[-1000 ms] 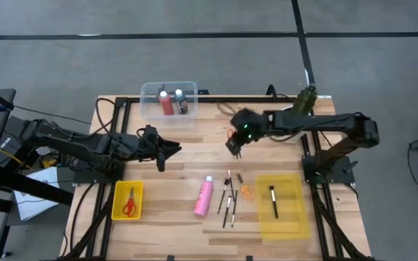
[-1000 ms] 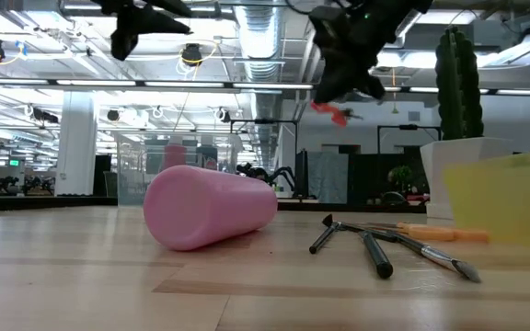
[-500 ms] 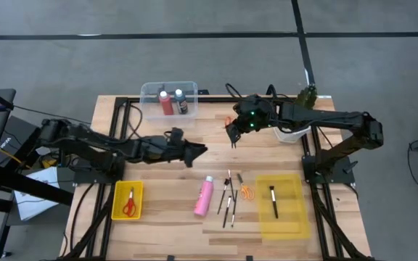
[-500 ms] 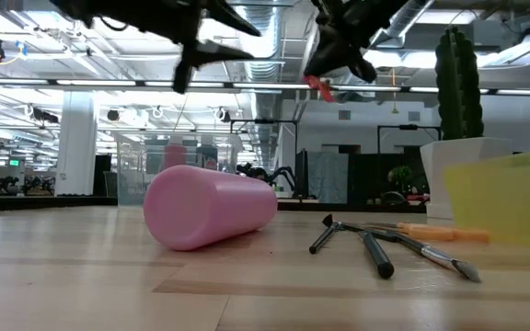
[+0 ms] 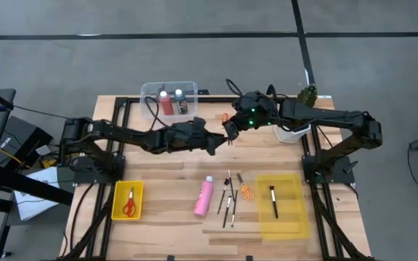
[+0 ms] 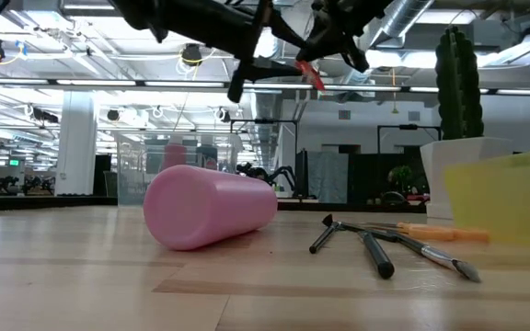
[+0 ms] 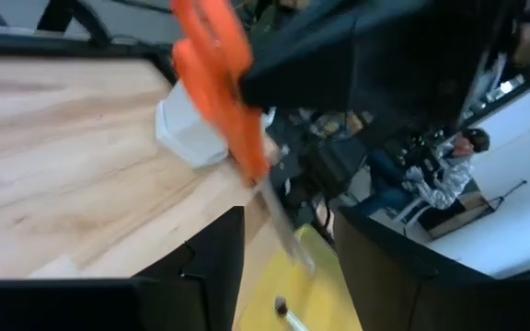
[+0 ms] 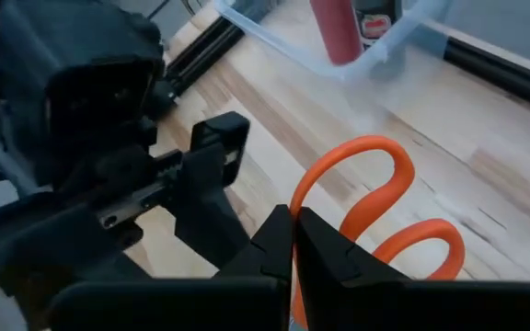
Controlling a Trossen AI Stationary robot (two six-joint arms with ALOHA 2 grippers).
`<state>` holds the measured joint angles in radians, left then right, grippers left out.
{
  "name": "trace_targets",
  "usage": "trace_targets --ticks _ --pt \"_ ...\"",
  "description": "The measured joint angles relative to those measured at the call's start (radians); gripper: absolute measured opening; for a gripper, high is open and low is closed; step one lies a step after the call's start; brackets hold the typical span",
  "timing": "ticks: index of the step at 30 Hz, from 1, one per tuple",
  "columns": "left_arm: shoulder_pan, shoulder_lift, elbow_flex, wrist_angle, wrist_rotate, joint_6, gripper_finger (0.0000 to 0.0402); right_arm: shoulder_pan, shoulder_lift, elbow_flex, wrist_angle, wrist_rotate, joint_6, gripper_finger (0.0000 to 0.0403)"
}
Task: Pick & Place Paint Supplies
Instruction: Put the orange scissors into the yellow basket
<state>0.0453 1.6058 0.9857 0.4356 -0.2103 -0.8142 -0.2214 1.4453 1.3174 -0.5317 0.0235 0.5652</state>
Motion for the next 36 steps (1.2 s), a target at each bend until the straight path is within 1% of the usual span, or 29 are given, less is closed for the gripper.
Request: trace_targets --ticks 6,14,18,22,25,31,36 --pt "0.013 0.034 0.040 -0.015 0.028 0.002 0.0159 0.000 0.001 0.000 -0.001 0.001 0.000 0.0000" --pt "0.013 0.033 0.040 -0.036 0.033 -0.001 0.0159 0.000 0.001 -0.001 -0.001 0.003 -0.022 0.0000" --pt "0.013 0.033 0.040 -0.036 0.062 -0.001 0.0159 0.007 0.001 -0.001 0.013 -0.002 -0.044 0.0000" --pt "0.013 0.033 0.040 -0.036 0.102 0.011 0.0159 0.016 0.001 -0.001 0.017 -0.030 -0.058 0.0000" --pt "0.013 0.033 0.040 -0.036 0.113 0.021 0.0159 0.019 0.001 -0.001 0.022 -0.046 -0.077 0.0000" --pt "0.013 0.033 0.040 -0.036 0.114 0.023 0.0159 0.019 0.001 -0.001 0.029 -0.085 -0.097 0.0000" --pt "0.019 0.032 0.040 -0.054 0.112 0.022 0.0159 0.032 0.001 -0.002 0.066 -0.153 -0.121 0.0000"
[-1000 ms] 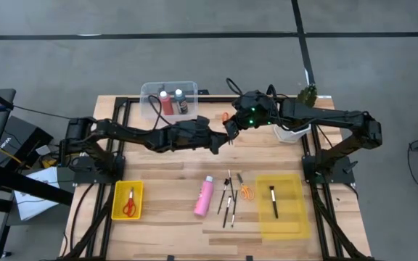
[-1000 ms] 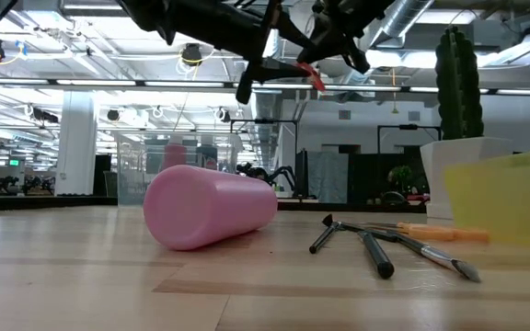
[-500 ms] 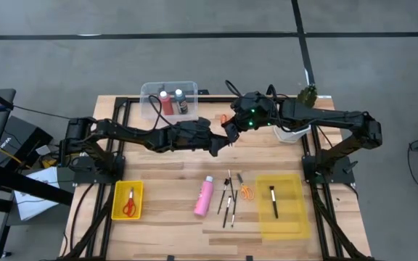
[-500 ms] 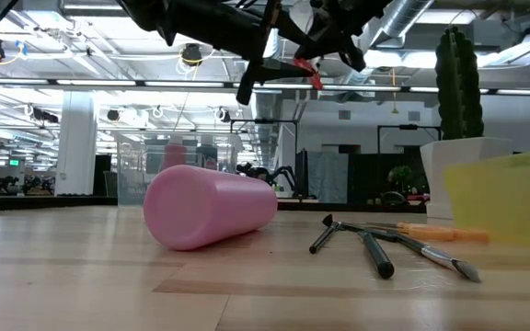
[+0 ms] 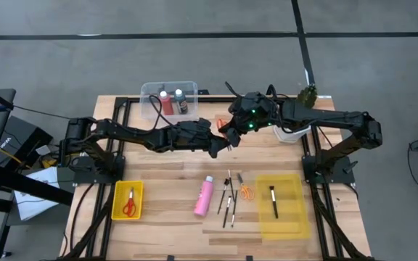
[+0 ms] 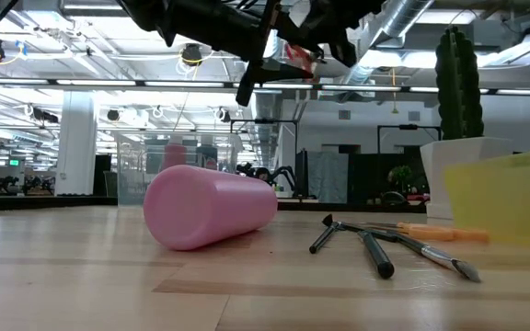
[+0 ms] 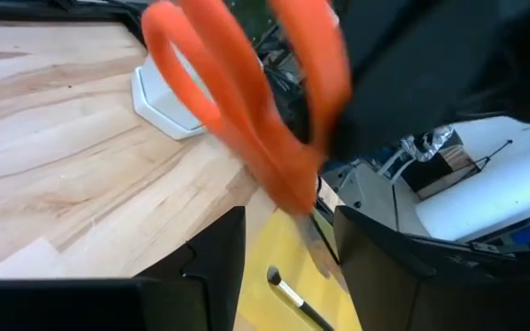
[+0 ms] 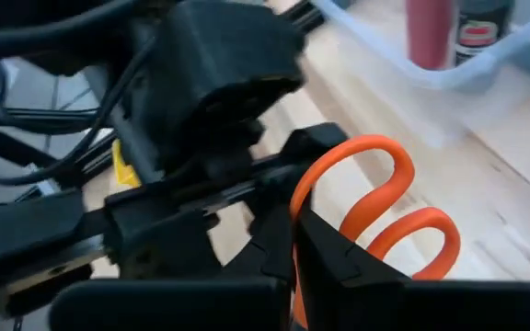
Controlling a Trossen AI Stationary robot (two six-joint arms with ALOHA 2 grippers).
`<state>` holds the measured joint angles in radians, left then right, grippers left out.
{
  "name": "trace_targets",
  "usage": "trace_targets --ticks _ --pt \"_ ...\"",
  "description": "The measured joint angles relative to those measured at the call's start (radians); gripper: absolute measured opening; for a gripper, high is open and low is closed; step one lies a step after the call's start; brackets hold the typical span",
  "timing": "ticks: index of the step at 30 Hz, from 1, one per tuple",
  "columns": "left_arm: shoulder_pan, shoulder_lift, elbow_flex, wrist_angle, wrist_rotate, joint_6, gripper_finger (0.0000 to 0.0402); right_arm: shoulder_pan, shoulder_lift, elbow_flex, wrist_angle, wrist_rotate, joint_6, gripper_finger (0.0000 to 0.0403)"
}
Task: Pick & Place Paint Supplies
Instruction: Put the orange scissors into the yellow basket
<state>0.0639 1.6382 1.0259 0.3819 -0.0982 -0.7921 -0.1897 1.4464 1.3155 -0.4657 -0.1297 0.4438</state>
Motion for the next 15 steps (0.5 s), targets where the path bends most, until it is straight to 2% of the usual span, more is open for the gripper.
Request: trace_targets --ticks 4,7,15 --pt "0.005 -0.001 0.000 0.003 0.000 -0.001 0.0156 0.022 0.000 0.000 -0.001 -0.001 0.000 0.0000" --pt "0.005 -0.002 0.000 0.003 0.000 -0.021 0.0136 0.032 0.000 0.000 -0.001 0.001 0.000 0.0000" --pt "0.001 -0.002 0.000 0.003 0.028 -0.051 0.0021 0.033 0.001 0.000 0.000 0.002 -0.011 0.0004"
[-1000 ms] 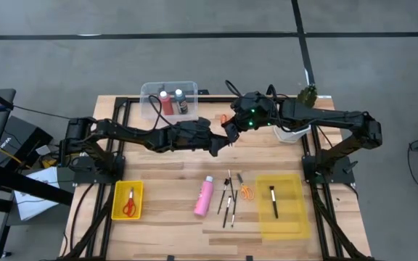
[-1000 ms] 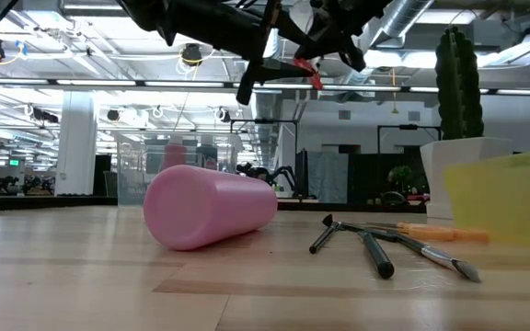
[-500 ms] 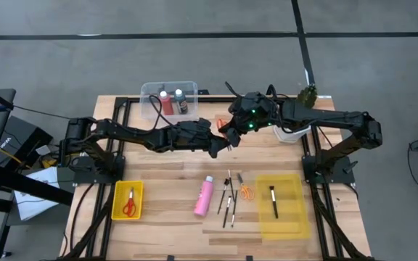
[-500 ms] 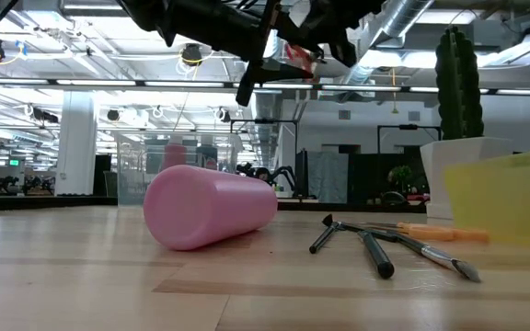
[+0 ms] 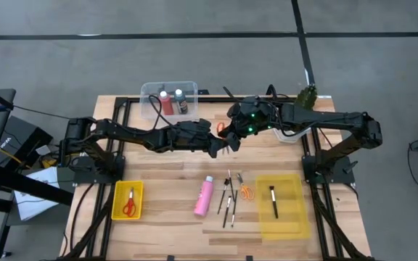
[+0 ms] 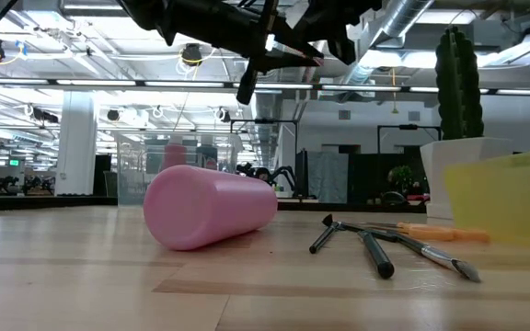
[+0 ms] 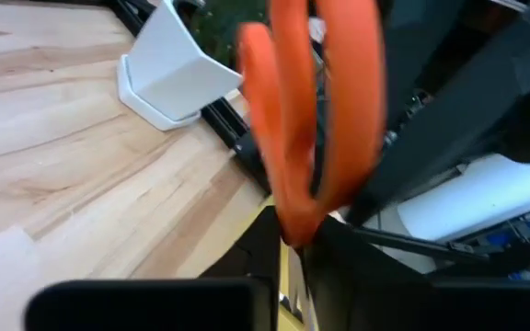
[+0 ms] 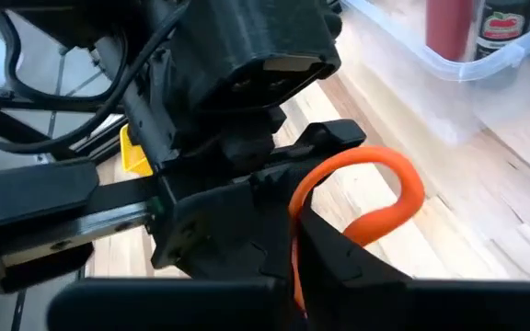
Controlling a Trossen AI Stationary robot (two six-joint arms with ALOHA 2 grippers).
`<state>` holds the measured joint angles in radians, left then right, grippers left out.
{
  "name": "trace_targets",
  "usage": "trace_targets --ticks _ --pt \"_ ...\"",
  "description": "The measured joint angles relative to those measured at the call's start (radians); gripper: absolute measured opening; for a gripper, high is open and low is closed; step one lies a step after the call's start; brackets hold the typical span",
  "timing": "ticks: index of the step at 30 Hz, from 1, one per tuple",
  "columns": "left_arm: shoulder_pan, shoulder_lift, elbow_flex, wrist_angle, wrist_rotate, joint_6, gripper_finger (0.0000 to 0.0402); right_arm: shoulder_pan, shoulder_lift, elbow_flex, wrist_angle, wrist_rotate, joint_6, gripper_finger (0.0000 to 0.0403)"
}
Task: Pick & Place Paint Supplies
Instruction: Put the orange scissors into the yellow basket
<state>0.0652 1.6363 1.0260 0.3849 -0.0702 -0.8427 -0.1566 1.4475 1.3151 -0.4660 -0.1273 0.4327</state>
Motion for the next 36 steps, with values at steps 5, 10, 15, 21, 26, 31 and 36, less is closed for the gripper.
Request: trace_targets --ticks 5,10,15,21,26,31,36 --pt "-0.007 -0.001 0.000 -0.008 -0.008 0.000 0.0019 0.001 -0.001 -0.001 0.041 -0.046 -0.011 0.0053" --pt "-0.006 0.002 -0.001 -0.025 -0.013 0.000 0.0019 0.003 -0.011 0.001 0.051 -0.066 -0.014 0.0120" --pt "-0.005 0.002 -0.001 -0.074 -0.031 -0.001 0.0018 0.002 -0.046 0.000 0.043 -0.068 -0.018 0.0176" --pt "-0.004 -0.021 -0.001 -0.180 -0.030 0.021 0.0018 -0.023 -0.112 0.001 -0.016 -0.056 -0.015 0.0207" --pt "-0.004 -0.115 -0.021 -0.379 -0.030 0.054 0.0018 -0.062 -0.160 0.001 -0.117 -0.011 -0.018 0.0206" --pt "-0.009 -0.272 -0.072 -0.633 -0.031 0.046 0.0018 -0.098 -0.182 0.000 -0.164 -0.002 -0.025 0.0197" --pt "-0.060 -0.452 -0.126 -0.863 -0.032 -0.049 0.0018 -0.123 -0.185 0.000 -0.164 -0.002 -0.035 0.0190"
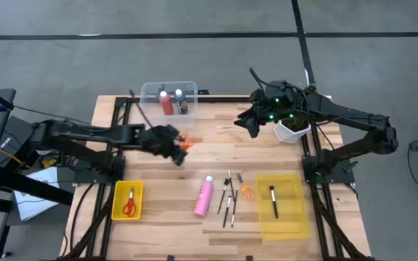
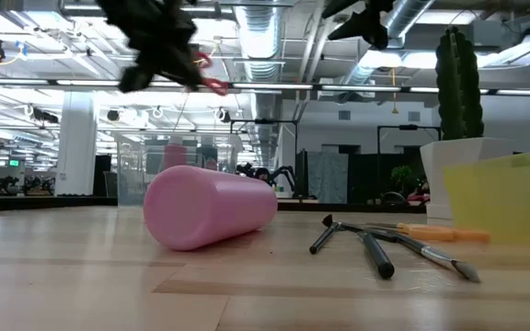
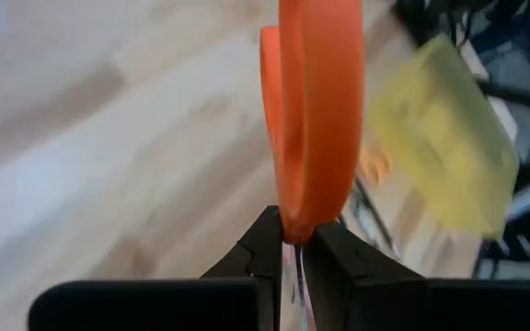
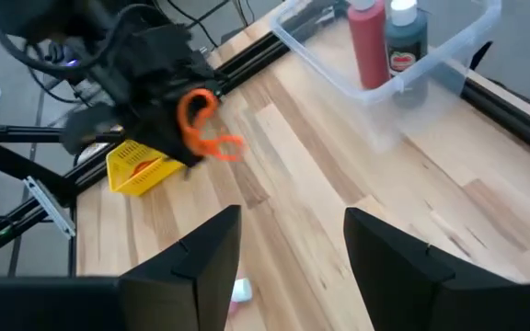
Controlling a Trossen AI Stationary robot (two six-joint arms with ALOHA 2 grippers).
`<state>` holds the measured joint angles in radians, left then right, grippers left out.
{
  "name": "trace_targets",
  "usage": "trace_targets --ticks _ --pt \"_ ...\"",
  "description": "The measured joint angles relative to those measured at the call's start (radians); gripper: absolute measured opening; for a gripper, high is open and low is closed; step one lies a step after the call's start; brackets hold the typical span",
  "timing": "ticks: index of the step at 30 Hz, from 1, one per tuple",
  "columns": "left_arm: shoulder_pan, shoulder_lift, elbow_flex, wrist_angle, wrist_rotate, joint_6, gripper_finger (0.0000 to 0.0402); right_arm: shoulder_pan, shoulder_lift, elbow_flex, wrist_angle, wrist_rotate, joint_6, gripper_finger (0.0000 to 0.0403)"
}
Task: Pick & Place Paint Supplies
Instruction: Put the orange scissors into the yellow basket
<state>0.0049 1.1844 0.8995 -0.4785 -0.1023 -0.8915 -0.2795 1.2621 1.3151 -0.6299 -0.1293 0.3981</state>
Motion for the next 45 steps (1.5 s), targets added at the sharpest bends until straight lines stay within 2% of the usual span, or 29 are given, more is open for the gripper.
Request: trace_targets --ticks 5,11,20,28,34,45 --pt "-0.108 -0.149 -0.012 -0.266 0.003 -0.171 0.0018 -0.024 0.000 -0.001 -0.002 0.000 -0.006 0.0188" --pt "-0.296 -0.244 -0.012 -0.427 0.003 -0.442 0.0018 -0.046 0.000 -0.001 -0.002 -0.002 -0.006 0.0189" --pt "-0.601 -0.190 -0.012 -0.597 -0.002 -0.862 0.0018 -0.051 0.000 -0.001 -0.003 -0.004 -0.006 0.0187" --pt "-0.820 -0.108 -0.012 -0.624 -0.004 -1.158 0.0018 -0.051 0.000 -0.001 -0.006 -0.004 -0.006 0.0189" --pt "-0.887 -0.034 -0.012 -0.633 0.086 -1.212 0.0018 -0.051 0.000 -0.001 -0.006 -0.004 -0.010 0.0188" --pt "-0.894 0.007 -0.012 -0.641 0.091 -1.219 0.0018 -0.051 0.000 -0.001 -0.006 -0.004 -0.013 0.0187"
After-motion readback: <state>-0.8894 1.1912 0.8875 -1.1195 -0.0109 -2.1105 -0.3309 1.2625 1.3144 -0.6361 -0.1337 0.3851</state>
